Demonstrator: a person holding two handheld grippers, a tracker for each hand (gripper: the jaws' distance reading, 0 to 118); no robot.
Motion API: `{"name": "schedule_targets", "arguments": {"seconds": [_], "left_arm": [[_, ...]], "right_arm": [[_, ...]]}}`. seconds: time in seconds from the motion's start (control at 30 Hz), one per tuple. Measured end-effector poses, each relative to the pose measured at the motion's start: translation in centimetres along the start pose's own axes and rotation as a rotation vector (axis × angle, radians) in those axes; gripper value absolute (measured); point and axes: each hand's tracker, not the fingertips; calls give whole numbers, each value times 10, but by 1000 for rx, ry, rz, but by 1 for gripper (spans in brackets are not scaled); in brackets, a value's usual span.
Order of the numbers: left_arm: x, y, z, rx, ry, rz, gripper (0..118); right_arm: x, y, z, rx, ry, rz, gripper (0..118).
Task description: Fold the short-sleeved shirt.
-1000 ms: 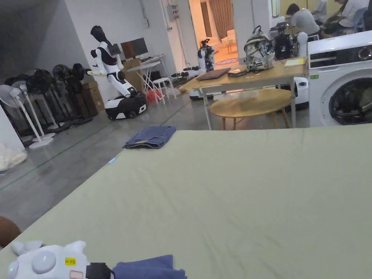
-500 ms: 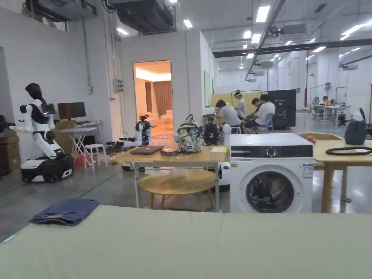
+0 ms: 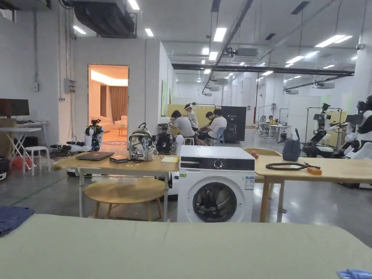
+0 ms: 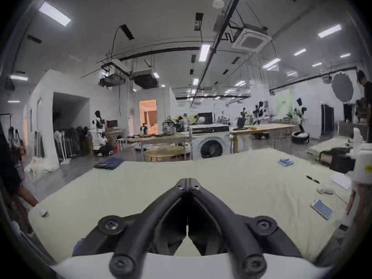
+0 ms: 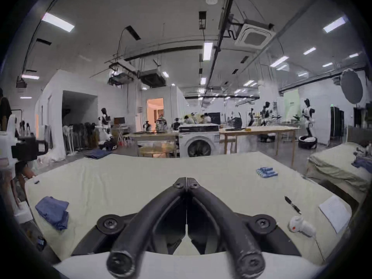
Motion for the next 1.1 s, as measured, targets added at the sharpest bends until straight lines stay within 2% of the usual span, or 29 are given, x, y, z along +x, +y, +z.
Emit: {"name": "schedule_targets", "arguments": {"seconds": [0.1,0.27,0.43,0.9,0.93,0.97,1.0,1.03,1.07,1.1], "left_arm": [[1,0,4,4,-9,8,0],[3,4,8,30,-4,-2,0],[1,4,10,26,-17,13,0],[3,7,17,59,-34,40,0],[2,7,17,56,-34,41,13],[2,7,16,52,-33,41,35],[0,8,15,45,-46,40,55],[0,8,14,38,-57,47,78],[0,7,14,37,-57,49,92],[2,5,14,51,-37,42,92]], "right_arm": [[1,-1,-2,-15,-17,36,0],[4,-4,0,-25,-16,13,0],[3,0,5,-5,-45,13,0],[0,5,6,7,-36,19,0],[0,5,6,6,-34,17,0],[0,5,7,9,-33,13,0],[1,6,7,11,-34,10,13],[1,6,7,14,-38,11,54],[1,6,7,18,-43,14,87],[2,7,6,13,-47,15,87]]}}
